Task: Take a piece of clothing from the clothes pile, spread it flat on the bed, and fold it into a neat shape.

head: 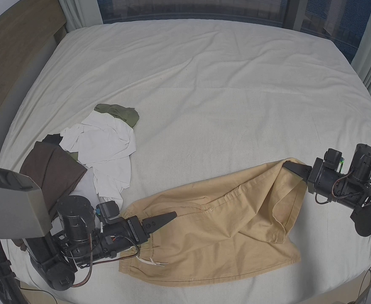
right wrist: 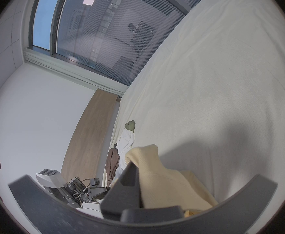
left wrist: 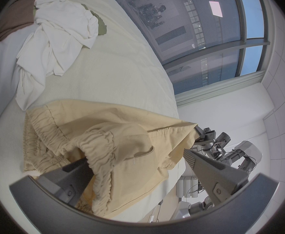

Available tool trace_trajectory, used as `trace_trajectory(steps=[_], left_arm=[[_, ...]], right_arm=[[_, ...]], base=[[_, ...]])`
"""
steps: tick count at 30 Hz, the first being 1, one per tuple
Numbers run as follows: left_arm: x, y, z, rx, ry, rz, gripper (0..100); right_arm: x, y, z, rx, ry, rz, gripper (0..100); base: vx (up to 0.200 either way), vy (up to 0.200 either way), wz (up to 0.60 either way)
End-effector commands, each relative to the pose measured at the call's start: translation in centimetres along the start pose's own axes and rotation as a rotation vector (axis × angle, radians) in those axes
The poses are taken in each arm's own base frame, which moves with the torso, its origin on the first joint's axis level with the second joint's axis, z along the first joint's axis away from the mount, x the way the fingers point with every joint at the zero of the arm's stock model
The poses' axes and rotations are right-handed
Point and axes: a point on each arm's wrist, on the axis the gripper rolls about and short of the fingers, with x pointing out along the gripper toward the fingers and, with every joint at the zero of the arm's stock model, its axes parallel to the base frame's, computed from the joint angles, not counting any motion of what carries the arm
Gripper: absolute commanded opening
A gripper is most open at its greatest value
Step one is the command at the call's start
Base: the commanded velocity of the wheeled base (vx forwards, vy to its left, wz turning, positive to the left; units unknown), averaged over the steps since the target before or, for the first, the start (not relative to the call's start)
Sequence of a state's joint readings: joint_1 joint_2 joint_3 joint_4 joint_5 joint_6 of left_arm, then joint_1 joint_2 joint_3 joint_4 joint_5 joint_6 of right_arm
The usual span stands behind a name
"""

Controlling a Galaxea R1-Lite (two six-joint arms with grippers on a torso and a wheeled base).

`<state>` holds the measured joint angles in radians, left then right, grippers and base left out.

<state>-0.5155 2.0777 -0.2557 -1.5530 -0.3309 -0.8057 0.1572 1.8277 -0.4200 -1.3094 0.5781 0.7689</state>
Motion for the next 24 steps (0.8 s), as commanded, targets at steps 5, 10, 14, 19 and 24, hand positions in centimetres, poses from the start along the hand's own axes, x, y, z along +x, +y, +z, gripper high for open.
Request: trace_trajectory(steps=[5,10,14,19,24], left_arm=[[1.1,0.6,0.5,-0.001,-0.038,0.021,0],[1.4,0.5,0.6,0.002,-0.060,0.030,0],[1.2,0.3,1.0,0.006,-0.075,0.021,0],[-0.6,-2.3,3.7,0.045,-0.187,-0.071,0],[-4.2,-5.4,6.2,0.114,-0.305,-0.179,0]], right_arm=[[-0.1,0.2,0.1,-0.005,-0.004,0.005,0],[-0.1,0.2,0.0,-0.004,-0.002,0.005,0],[-0.1,0.2,0.0,-0.003,0.000,0.006,0],[-0.5,1.1,0.3,-0.020,-0.006,0.037,0],[-2.4,4.9,1.6,-0.066,-0.046,0.154,0]], base=[[0.000,0.000,0.00],[0.000,0.000,0.00],[0.000,0.000,0.00],[0.000,0.000,0.00],[0.000,0.000,0.00]])
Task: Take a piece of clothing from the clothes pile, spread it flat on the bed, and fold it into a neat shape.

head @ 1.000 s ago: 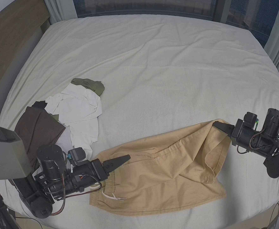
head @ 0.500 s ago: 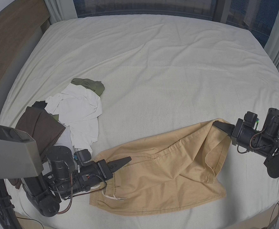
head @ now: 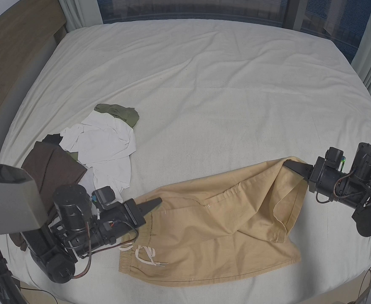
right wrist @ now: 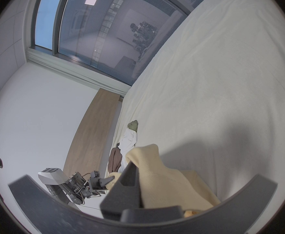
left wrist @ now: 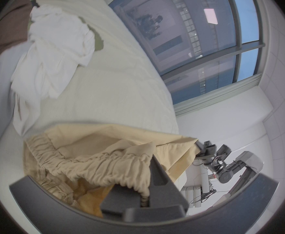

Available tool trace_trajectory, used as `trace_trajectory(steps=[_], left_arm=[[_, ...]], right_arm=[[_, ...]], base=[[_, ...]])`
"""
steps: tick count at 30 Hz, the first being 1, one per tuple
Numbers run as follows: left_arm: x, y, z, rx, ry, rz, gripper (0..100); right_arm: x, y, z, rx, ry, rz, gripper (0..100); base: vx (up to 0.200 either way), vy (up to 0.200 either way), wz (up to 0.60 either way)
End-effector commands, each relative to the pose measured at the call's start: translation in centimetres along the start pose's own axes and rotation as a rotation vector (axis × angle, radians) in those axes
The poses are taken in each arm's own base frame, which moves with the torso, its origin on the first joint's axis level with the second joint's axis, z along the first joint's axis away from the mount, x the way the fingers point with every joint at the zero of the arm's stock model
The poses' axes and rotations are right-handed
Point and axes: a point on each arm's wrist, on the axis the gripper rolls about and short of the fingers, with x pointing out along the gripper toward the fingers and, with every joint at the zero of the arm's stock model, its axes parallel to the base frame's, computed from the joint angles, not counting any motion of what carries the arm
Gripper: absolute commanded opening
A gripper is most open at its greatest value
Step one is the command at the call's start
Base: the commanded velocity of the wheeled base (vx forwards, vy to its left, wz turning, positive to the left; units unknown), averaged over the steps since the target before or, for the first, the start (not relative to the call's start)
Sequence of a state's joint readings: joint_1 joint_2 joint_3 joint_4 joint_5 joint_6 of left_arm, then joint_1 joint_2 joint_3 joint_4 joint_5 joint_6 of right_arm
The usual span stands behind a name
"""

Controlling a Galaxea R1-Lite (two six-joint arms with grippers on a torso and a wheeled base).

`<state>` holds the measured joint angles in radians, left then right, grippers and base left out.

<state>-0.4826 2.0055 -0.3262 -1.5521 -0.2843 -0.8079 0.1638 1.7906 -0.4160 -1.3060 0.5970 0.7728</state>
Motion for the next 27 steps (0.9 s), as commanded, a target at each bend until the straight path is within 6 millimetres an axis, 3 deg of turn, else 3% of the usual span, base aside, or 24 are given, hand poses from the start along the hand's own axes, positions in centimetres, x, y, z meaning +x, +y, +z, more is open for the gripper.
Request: trace_trajectory(steps=[1,6,11,14,27], left_arm=[[-4.0,-4.4,4.6,0.091,-0.175,-0.160,0],[-7.0,-4.8,7.4,0.152,-0.229,-0.228,0],[-7.7,-4.2,8.5,0.164,-0.272,-0.203,0],[-7.5,-3.6,10.2,0.181,-0.326,-0.186,0],[-6.6,-1.1,9.4,0.143,-0.269,-0.115,0]], right_arm=[[-2.1,4.6,1.9,-0.054,-0.056,0.140,0],[-1.9,5.4,3.1,-0.028,-0.056,0.155,0],[-2.1,5.0,3.1,-0.023,-0.054,0.143,0],[-2.2,5.0,3.3,-0.026,-0.058,0.144,0],[-2.9,4.0,4.2,-0.031,-0.099,0.097,0]], base=[[0.000,0.000,0.00],[0.000,0.000,0.00],[0.000,0.000,0.00],[0.000,0.000,0.00],[0.000,0.000,0.00]])
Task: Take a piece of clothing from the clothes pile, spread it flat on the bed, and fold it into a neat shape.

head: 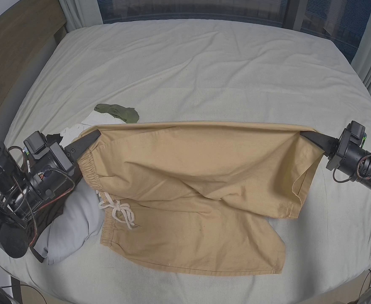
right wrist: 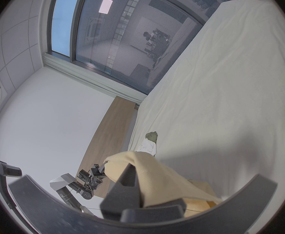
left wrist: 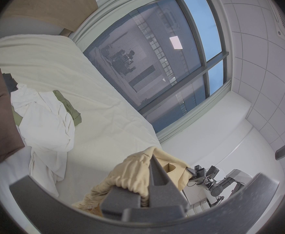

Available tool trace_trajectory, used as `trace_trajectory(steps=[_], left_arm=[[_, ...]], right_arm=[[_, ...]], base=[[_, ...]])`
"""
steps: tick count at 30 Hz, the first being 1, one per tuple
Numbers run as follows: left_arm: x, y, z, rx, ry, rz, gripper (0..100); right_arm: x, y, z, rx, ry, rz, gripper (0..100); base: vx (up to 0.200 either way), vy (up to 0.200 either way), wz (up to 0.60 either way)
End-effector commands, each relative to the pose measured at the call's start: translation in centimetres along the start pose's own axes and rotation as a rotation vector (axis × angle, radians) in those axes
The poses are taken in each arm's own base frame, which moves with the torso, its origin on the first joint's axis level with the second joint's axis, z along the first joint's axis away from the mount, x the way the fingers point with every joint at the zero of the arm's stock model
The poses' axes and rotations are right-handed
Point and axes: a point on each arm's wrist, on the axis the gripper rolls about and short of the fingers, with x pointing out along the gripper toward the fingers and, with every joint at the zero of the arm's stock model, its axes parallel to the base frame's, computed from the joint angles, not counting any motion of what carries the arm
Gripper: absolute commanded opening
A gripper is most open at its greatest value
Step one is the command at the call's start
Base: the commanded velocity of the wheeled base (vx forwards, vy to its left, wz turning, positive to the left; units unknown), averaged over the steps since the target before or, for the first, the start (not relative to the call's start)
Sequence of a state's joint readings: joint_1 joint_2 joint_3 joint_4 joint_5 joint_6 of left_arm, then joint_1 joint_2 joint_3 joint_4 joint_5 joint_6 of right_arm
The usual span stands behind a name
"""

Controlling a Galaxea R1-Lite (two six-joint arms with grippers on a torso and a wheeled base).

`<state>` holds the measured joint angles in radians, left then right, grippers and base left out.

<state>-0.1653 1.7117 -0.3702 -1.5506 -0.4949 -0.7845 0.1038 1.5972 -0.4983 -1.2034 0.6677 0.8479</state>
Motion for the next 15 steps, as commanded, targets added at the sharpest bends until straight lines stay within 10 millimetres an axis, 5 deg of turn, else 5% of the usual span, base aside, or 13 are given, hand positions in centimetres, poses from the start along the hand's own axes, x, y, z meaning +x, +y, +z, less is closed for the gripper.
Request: trace_trajectory(steps=[1,15], left_arm=[[0.2,1.0,-0.7,-0.017,0.027,0.030,0],[0.0,2.4,-0.4,0.006,0.015,0.080,0]], right_arm=[[-0.2,-0.3,0.2,-0.004,-0.011,-0.013,0],[-0.2,-1.6,0.4,-0.012,-0.017,-0.054,0]], base=[[0.000,0.000,0.00],[0.000,0.000,0.00]])
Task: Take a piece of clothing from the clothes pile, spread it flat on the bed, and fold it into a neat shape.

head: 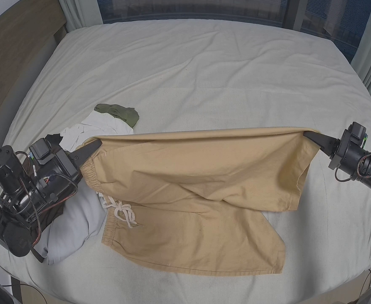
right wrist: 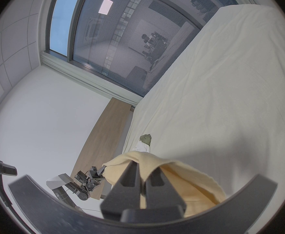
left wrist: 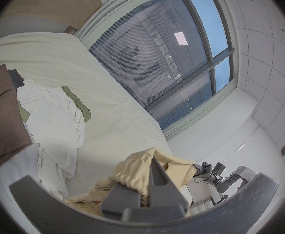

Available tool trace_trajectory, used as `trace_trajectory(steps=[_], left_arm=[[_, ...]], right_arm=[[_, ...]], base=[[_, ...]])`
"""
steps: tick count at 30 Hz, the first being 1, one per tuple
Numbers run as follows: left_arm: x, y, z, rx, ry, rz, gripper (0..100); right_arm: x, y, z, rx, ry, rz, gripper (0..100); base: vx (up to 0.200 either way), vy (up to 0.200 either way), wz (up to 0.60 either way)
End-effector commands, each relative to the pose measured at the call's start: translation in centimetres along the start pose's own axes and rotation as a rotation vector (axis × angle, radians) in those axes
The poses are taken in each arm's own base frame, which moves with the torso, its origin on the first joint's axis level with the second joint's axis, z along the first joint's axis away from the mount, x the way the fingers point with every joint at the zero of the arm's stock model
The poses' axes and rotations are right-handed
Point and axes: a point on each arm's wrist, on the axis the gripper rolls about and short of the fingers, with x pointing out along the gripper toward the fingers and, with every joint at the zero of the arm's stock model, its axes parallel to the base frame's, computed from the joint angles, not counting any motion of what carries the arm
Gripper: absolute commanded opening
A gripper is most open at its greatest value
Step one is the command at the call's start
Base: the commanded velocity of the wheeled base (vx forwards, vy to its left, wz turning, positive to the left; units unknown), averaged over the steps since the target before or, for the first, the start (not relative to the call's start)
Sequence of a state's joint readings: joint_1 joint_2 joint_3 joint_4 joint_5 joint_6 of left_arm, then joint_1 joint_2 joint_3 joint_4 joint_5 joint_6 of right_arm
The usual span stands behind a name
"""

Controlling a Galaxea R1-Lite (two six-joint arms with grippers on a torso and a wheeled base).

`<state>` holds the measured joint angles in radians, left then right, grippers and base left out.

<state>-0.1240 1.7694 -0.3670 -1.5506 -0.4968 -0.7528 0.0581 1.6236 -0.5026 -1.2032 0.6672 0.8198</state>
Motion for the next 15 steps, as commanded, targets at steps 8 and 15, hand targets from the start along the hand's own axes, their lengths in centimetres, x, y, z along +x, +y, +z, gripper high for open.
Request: trace_trajectory(steps=[8,15], left_arm=[[0.3,0.3,-0.6,-0.010,0.016,0.013,0],[1.7,0.7,0.0,0.000,-0.019,0.012,0]], right_arm=[[0.5,-0.8,-0.5,0.010,0.018,-0.017,0],[1.2,-1.7,-0.4,0.020,0.024,-0.030,0]], base=[[0.000,0.000,0.00],[0.000,0.000,0.00]])
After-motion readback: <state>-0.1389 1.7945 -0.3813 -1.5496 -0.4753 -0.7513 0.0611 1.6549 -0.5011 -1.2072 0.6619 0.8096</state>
